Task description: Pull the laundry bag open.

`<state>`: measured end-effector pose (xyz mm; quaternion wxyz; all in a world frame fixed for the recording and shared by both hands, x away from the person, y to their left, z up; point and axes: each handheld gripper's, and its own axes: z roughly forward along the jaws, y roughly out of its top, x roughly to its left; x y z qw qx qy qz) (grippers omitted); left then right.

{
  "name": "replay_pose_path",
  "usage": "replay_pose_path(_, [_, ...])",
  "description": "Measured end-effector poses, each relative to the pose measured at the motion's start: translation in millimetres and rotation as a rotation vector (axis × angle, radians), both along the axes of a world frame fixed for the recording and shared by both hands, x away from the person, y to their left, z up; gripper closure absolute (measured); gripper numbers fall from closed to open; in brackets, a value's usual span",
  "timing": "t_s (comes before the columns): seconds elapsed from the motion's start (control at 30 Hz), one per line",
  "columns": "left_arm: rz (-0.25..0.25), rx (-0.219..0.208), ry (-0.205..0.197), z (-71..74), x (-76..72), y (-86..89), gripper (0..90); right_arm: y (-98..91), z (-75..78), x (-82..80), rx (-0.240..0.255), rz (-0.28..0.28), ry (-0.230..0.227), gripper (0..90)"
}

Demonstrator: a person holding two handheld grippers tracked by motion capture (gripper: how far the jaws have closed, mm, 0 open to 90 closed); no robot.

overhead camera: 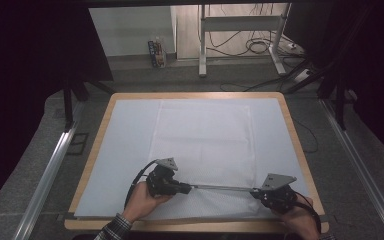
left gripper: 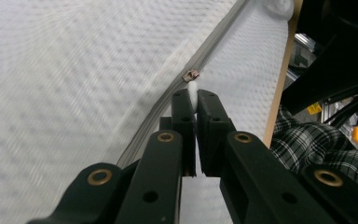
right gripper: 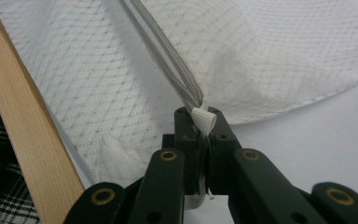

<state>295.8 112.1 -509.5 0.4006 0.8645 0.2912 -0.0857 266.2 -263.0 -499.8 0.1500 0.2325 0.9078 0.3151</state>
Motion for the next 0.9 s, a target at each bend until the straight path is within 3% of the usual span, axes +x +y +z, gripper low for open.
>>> replay_pose_path(0.4, [0.049,-0.002,0.001,-0.3,-8.0,26.0,87.6,-0.2,-0.2,-0.1,0.001,-0.003,0.001,85.0])
replay_pose_path(0.9, [0.099,-0.008,0.008,-1.8,-17.3,46.2,87.6,-0.7,-0.1,-0.5,0.001,-0.001,-0.003,85.0])
